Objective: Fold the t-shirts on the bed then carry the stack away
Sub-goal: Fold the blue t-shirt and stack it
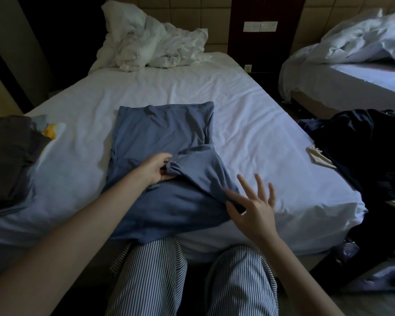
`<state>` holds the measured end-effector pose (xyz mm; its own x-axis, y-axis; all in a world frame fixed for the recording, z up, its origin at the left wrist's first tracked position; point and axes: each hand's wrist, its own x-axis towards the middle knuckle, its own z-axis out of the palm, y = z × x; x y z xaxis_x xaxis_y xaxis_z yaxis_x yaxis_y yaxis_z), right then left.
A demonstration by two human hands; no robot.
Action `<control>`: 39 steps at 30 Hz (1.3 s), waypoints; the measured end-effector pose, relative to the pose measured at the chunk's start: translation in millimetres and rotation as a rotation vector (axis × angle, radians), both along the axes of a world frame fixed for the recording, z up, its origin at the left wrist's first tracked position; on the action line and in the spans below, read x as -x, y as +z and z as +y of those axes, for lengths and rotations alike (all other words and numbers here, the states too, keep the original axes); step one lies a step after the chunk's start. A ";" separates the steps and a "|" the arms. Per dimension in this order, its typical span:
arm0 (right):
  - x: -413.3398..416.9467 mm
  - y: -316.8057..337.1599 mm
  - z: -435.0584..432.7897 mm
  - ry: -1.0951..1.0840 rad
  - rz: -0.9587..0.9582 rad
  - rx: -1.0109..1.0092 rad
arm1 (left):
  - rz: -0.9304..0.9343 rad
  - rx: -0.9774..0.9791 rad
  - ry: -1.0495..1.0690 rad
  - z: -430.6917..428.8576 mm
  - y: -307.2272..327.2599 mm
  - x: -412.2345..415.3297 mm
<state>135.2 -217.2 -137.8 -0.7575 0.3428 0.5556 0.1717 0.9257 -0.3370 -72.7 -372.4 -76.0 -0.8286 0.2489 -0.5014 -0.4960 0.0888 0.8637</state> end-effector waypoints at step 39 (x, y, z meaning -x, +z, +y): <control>10.8 14.0 13.2 0.276 -0.311 0.085 | 1.550 0.781 -0.643 -212.2 -46.7 -28.9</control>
<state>124.4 -204.1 -123.8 -0.9543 0.1388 0.2645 0.0272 0.9222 -0.3858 -43.9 -584.6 -122.7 -0.4858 0.7873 0.3797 0.8707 0.4738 0.1316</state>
